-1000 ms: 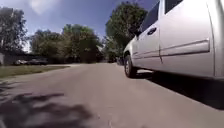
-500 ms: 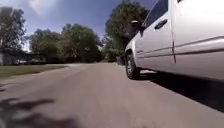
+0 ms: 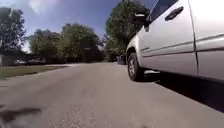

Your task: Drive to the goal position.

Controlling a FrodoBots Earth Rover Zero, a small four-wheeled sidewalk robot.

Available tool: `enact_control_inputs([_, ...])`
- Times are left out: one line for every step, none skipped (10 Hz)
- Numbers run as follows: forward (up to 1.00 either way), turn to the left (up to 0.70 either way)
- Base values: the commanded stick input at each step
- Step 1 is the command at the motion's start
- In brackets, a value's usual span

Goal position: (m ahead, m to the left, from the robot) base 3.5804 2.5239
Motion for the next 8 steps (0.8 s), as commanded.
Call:
enact_control_inputs([0.70, 0.00])
enact_control_inputs([0.70, 0.00])
enact_control_inputs([0.70, 0.00])
enact_control_inputs([0.70, 0.00])
enact_control_inputs([0.70, 0.00])
enact_control_inputs([0.70, 0.00])
enact_control_inputs([0.70, 0.00])
enact_control_inputs([0.70, 0.00])
